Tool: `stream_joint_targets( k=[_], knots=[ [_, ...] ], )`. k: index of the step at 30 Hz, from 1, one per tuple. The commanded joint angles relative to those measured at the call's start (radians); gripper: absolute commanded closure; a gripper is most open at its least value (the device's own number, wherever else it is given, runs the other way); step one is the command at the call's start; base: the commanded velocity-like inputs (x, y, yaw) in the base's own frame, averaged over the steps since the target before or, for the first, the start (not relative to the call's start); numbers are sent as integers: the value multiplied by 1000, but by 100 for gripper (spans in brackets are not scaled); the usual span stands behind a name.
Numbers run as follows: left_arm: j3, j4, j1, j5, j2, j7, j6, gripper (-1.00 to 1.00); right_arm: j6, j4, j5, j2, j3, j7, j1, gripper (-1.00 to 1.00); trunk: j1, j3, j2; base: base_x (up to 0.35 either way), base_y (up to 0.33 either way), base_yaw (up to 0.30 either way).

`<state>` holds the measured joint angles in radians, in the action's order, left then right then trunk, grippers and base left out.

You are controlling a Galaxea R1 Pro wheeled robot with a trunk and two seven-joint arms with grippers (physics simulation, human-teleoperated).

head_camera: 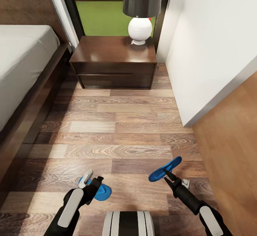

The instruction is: In the bedroom, move the book from the bed onto either nightstand, and place the two sandals side by side next to the bed.

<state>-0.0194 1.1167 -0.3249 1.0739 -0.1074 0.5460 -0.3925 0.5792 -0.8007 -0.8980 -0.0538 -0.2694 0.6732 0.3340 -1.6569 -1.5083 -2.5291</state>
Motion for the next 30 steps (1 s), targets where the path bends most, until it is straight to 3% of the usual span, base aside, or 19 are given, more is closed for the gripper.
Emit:
stream_joint_targets(
  k=[1,7,30],
  knots=[
    [-2,2,0,8,-1,6,-3,-100,8,0,-7,0,-1,-1,0,100,0,-5,-1,0,0,0],
    [-2,2,0,8,-1,6,-3,-100,8,0,-7,0,-2,-1,0,100,-3,-28,-2,0,0,0],
    [-3,2,0,8,1,5,-15,-100,8,0,-7,0,-2,-1,0,100,-3,-28,-2,52,24,0]
  ],
)
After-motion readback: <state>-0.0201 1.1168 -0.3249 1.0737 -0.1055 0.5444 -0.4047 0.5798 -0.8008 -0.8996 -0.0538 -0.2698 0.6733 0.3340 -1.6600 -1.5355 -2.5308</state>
